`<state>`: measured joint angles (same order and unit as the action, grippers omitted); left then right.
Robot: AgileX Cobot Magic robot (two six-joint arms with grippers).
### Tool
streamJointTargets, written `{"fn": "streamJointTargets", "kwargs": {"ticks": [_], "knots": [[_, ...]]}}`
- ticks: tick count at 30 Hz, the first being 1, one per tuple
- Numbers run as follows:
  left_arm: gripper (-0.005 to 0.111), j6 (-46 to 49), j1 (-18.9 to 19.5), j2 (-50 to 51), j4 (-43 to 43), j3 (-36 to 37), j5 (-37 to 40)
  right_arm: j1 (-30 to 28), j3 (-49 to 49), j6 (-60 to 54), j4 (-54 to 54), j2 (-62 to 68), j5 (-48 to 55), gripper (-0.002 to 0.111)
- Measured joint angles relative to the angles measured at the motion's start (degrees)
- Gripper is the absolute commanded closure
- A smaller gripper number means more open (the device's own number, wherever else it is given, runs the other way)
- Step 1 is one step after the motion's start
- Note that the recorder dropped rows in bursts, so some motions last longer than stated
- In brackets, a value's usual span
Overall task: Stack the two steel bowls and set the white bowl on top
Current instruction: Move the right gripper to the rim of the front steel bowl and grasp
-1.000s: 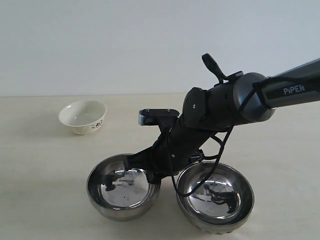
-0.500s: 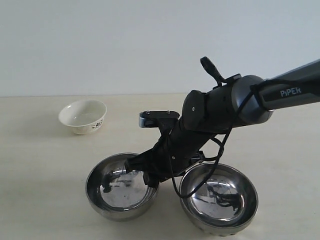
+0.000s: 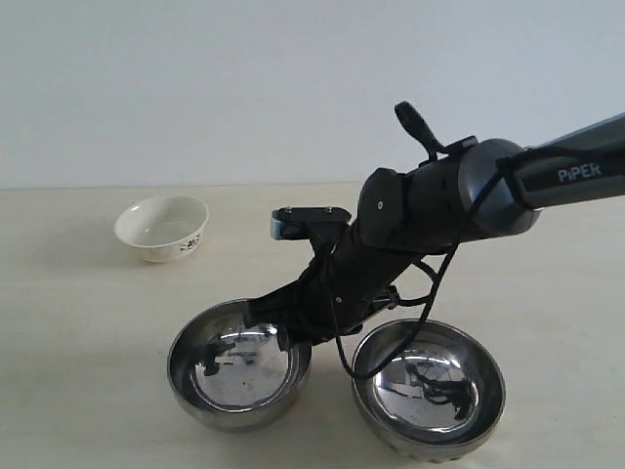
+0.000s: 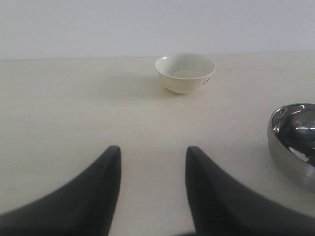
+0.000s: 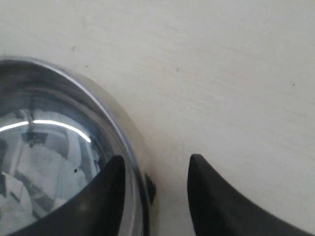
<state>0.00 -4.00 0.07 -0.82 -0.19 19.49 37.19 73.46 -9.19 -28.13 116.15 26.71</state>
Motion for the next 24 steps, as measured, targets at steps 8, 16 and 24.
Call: {"fn": "streamJointTargets", "kwargs": {"ticks": [8,16,24], "knots": [[0.066,0.00,0.00,0.00,0.00,0.00,0.00,-0.99,0.00,5.78,9.86,-8.40,2.47,0.072],[0.066,0.00,0.00,0.00,0.00,0.00,0.00,-9.48,-2.44,9.19,14.93,-16.31,15.24,0.072],[0.066,0.00,0.00,0.00,0.00,0.00,0.00,-12.49,-12.65,11.68,21.02,-18.01,16.06,0.072]]}}
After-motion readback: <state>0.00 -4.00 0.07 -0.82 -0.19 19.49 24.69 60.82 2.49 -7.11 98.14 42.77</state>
